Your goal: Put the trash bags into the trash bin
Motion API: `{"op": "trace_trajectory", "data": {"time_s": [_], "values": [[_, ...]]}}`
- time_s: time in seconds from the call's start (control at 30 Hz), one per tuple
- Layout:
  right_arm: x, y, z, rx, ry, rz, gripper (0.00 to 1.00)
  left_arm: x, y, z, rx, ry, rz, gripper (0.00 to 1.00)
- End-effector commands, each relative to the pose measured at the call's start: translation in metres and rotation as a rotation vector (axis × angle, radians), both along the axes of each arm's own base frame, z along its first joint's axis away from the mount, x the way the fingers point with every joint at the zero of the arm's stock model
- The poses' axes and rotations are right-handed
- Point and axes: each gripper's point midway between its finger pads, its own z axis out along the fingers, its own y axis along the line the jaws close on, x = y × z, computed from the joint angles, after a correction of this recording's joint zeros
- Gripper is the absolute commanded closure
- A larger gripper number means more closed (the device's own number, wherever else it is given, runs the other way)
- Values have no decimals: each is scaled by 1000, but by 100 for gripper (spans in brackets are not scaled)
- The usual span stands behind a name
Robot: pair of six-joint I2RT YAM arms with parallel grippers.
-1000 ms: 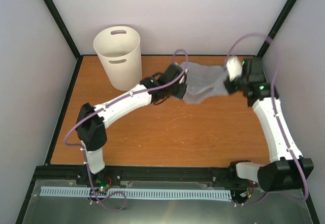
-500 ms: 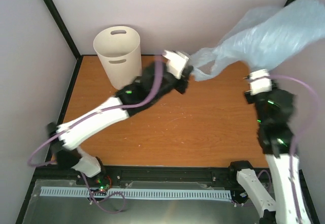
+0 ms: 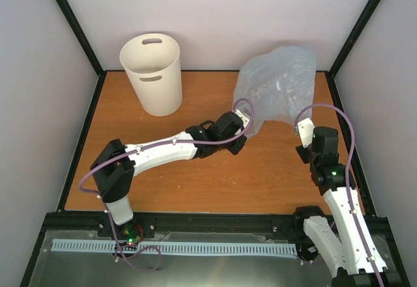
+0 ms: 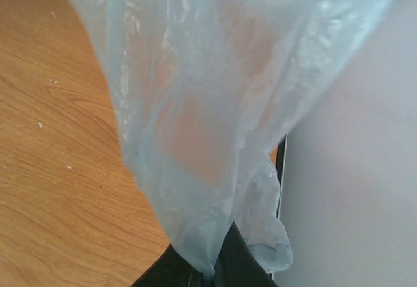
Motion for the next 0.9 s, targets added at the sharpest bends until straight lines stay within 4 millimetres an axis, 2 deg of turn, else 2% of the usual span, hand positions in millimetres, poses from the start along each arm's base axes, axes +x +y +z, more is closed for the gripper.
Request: {"op": "trace_trajectory", "data": {"time_s": [0.0,0.13,0.23,0.43,0.7,0.73,0.77,0.83,0.87], "values": [[-3,-6,-25,18,55,-39,97,-2,0,5,-66,19,13,99],[0,-5,-55,58,122,-21,97,-7,2,-12,-62,63,7,99],[3,-4,-68,110,173,-17,97,-11,3,-25,-44,94,3,99],[6,-7,-76,138,211,-38,97,-19,9,-45,-4,141,-2,99],[3,-32,-75,135,239,-135,97,-29,12,-50,-2,162,-41,99],[2,-34,-74,138,243,-140,97,-31,12,-50,-3,168,-52,97],[2,-34,-74,140,245,-142,97,-33,11,-49,-7,171,-67,88],[1,-31,-74,147,256,-129,97,-38,12,-49,-9,178,-90,63],[0,-30,-73,154,260,-123,95,-39,14,-48,-7,177,-92,56]]}}
